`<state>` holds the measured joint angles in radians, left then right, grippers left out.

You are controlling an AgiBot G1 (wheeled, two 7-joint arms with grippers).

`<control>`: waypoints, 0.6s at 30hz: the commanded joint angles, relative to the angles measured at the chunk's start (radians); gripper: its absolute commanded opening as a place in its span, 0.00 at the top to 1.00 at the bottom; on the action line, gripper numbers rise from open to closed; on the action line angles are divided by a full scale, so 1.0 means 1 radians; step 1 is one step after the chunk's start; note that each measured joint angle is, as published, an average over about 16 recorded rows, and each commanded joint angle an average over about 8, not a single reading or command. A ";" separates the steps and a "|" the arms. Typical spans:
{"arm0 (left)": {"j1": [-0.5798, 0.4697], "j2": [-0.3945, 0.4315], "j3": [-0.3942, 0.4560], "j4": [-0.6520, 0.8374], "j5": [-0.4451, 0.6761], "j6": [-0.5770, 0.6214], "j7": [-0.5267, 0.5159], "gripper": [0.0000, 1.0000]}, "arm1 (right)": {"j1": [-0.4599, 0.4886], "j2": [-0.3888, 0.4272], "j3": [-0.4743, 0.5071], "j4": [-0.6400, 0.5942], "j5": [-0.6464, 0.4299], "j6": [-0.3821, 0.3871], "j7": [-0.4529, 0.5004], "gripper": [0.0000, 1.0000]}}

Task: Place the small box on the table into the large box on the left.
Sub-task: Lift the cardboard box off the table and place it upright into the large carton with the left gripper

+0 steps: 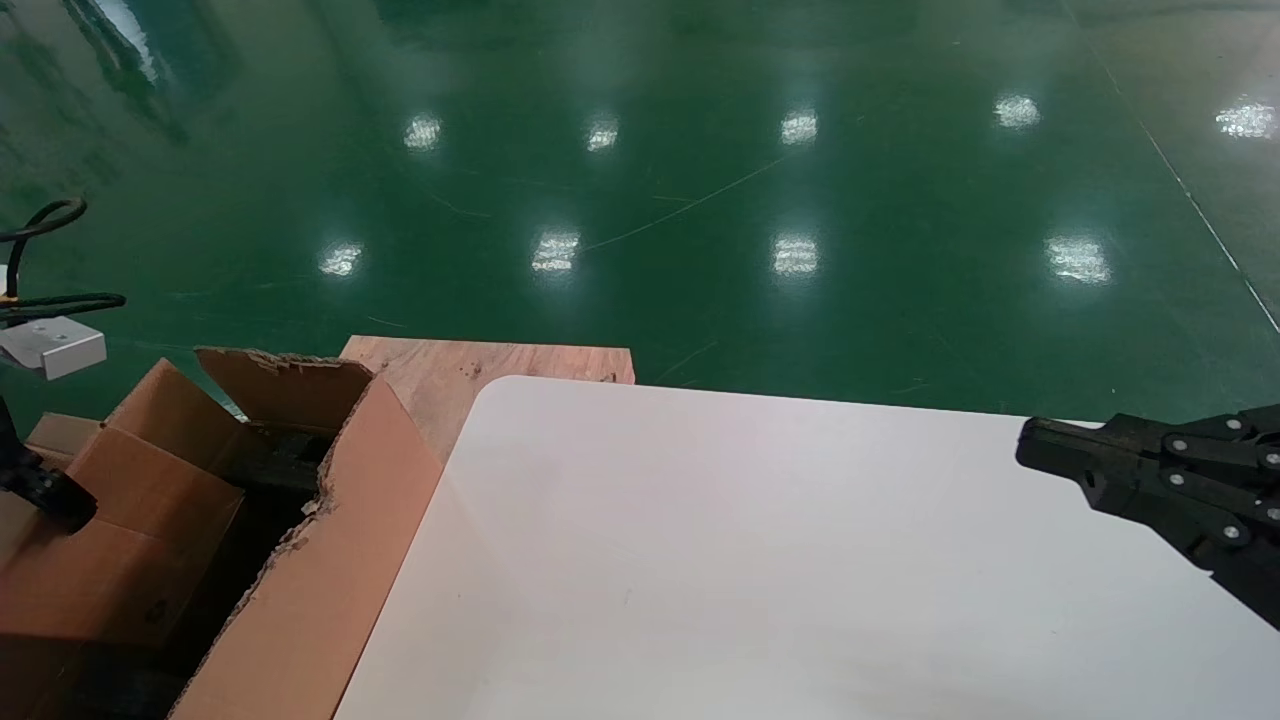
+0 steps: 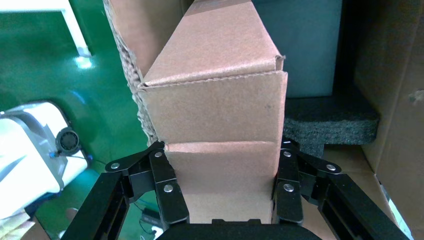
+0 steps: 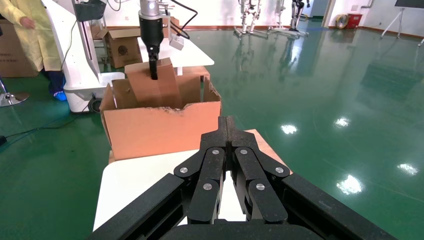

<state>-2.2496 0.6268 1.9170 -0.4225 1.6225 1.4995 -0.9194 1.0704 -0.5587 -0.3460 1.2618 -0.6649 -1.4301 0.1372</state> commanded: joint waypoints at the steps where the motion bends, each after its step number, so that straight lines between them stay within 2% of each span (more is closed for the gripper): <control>1: 0.015 0.006 0.001 0.024 -0.004 -0.003 0.009 1.00 | 0.000 0.000 0.000 0.000 0.000 0.000 0.000 1.00; 18: 0.118 0.057 -0.004 0.210 -0.035 -0.021 0.081 1.00 | 0.000 0.000 0.000 0.000 0.000 0.000 0.000 1.00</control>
<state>-2.1310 0.6841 1.9130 -0.2130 1.5888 1.4764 -0.8418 1.0705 -0.5587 -0.3460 1.2618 -0.6649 -1.4300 0.1372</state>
